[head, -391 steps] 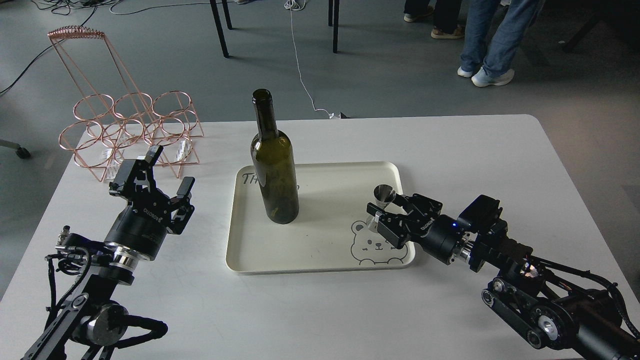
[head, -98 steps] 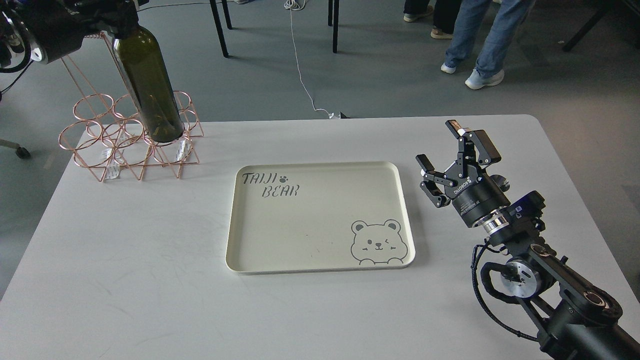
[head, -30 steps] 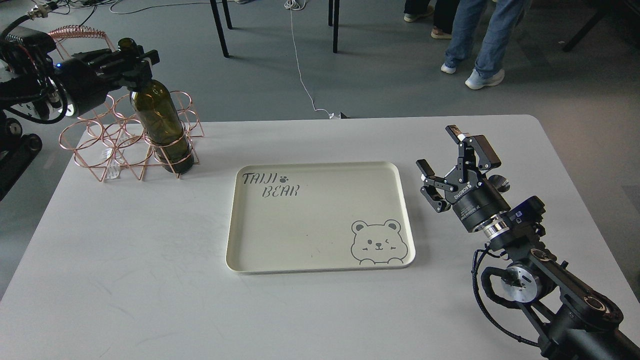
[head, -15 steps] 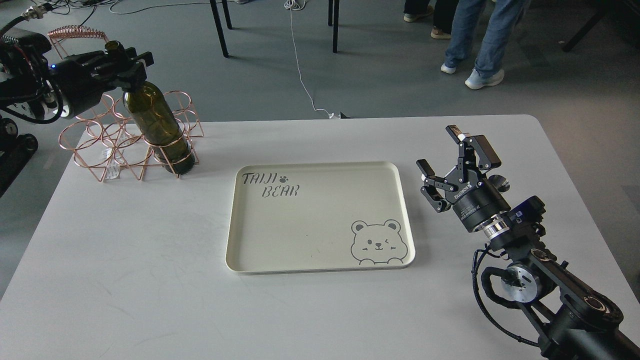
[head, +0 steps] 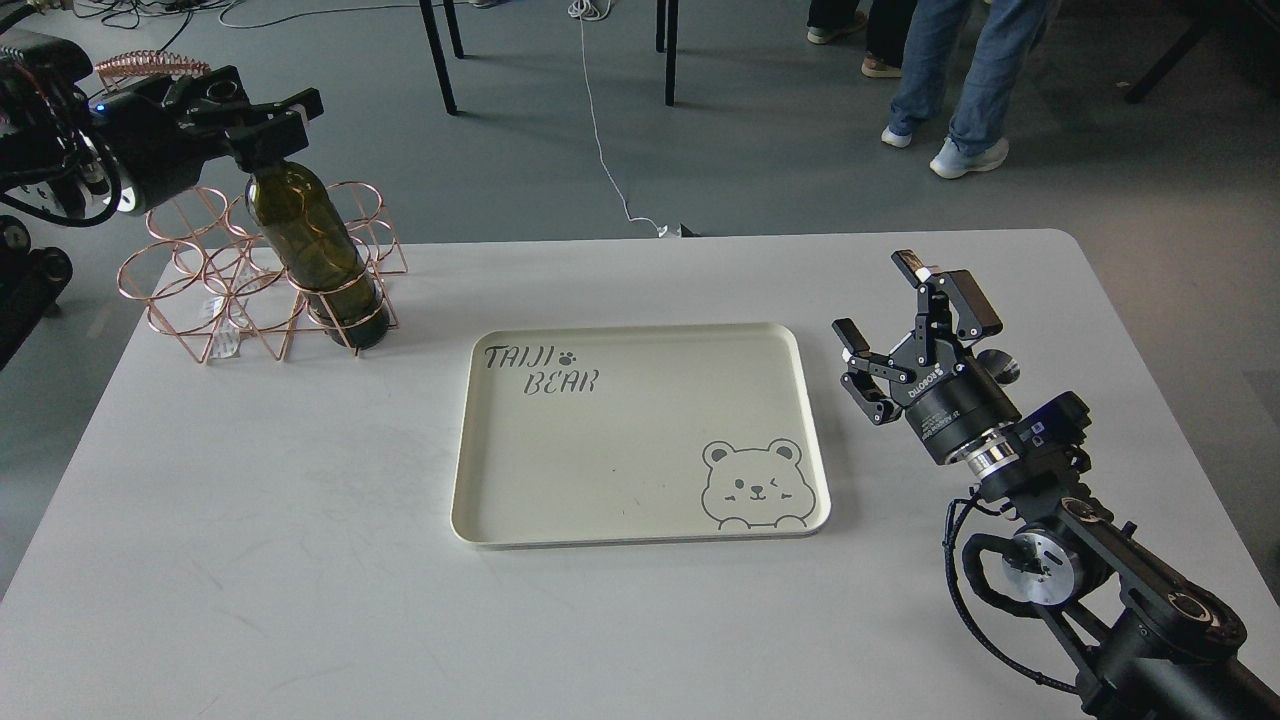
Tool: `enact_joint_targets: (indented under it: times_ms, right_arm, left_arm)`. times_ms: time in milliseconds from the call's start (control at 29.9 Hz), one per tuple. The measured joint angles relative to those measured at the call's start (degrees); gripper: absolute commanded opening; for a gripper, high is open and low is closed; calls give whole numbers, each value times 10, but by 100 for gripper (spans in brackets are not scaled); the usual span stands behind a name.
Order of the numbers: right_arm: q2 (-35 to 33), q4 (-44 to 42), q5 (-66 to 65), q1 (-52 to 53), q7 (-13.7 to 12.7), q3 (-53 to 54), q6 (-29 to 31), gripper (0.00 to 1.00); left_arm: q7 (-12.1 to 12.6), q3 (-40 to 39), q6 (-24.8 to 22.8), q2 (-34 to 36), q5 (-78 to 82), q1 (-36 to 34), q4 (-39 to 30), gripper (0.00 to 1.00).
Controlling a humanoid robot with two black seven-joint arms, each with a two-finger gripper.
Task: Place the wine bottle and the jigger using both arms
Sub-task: 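Open the left gripper and lift it away from the bottle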
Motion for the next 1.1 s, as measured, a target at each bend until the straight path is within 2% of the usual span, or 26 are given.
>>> enact_joint_targets:
  times_ms: [267, 367, 501, 601, 735, 835, 1002, 1102]
  right_arm:
    - [2, 0, 1, -1, 5, 3, 0, 99]
    - [10, 2, 4, -1, 20, 15, 0, 99]
    - [30, 4, 5, -1, 25, 29, 0, 99]
    - [34, -3, 5, 5, 25, 26, -3, 99]
    - [35, -16, 5, 19, 25, 25, -7, 99]
    - [35, -18, 6, 19, 25, 27, -8, 99]
    - [39, -13, 8, 11, 25, 33, -5, 99]
    - [50, -12, 8, 9, 25, 36, -4, 99]
  left_arm:
    - [0, 0, -8, 41, -104, -94, -53, 98]
    - [0, -3, -5, 41, -215, -105, -100, 98]
    - [0, 1, -3, 32, -436, -94, -198, 98]
    - [0, 0, -2, 22, -554, -52, -263, 98]
    - [0, -7, -2, 6, -602, 19, -318, 98]
    - [0, -27, -5, -23, -611, 76, -342, 98]
    - [2, -98, -14, -113, -648, 191, -348, 98]
    - [37, -133, -42, -157, -686, 265, -345, 98]
